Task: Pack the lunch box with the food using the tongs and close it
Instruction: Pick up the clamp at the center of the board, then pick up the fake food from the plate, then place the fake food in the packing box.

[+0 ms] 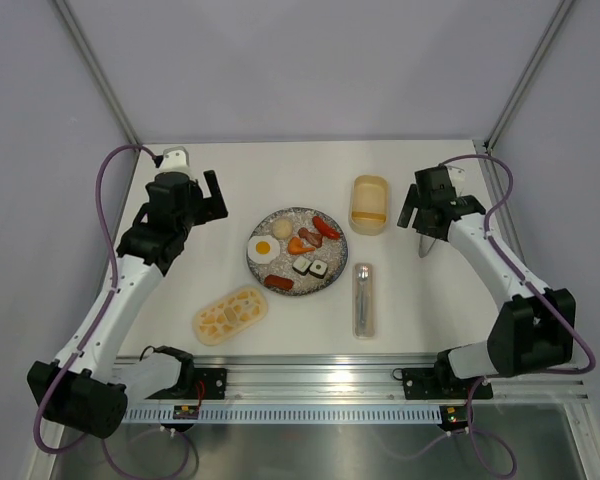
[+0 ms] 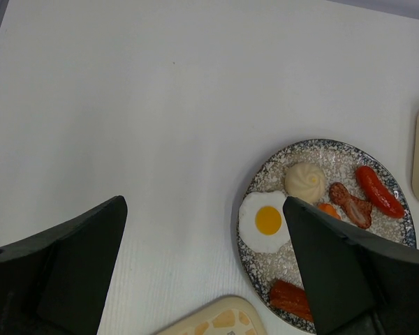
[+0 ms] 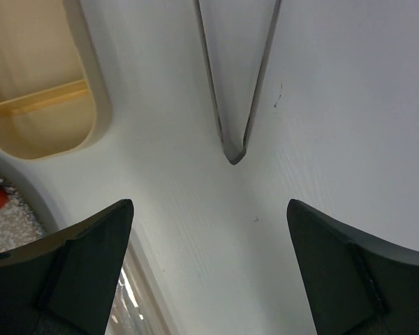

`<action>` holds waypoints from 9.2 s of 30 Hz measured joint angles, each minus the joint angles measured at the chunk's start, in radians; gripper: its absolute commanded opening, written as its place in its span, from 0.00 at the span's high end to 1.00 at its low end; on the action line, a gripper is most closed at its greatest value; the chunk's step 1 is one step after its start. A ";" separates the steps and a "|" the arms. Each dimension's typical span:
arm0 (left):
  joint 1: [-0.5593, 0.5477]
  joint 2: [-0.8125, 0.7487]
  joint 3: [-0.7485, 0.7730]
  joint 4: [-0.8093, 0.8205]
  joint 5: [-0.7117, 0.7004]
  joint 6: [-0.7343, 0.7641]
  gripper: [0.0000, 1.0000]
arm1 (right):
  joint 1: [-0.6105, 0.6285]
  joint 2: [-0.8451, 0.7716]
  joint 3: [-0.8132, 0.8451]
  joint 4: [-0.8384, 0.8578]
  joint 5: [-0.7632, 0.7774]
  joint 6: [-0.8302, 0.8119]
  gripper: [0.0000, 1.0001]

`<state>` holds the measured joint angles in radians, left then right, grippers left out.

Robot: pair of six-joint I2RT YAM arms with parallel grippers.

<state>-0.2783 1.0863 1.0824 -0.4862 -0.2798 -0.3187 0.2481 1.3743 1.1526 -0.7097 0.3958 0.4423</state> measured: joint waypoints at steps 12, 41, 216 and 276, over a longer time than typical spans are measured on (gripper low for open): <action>0.000 0.023 0.000 -0.037 0.019 -0.023 0.01 | -0.204 0.315 0.103 0.030 -0.152 -0.081 0.01; 0.000 0.070 0.041 -0.075 0.029 -0.029 0.01 | -0.314 0.665 0.266 0.221 -0.241 -0.176 0.23; 0.000 0.061 0.050 -0.134 0.034 -0.055 0.01 | 0.397 0.570 0.776 -0.462 -0.310 -0.447 0.95; 0.000 0.045 0.027 -0.151 0.028 -0.035 0.01 | 0.096 0.671 0.713 -0.245 -0.267 -0.113 0.82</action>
<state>-0.2783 1.1316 1.1095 -0.6373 -0.2516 -0.3534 0.3439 2.0453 1.8656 -0.9550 0.1284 0.3294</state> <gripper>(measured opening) 0.988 0.402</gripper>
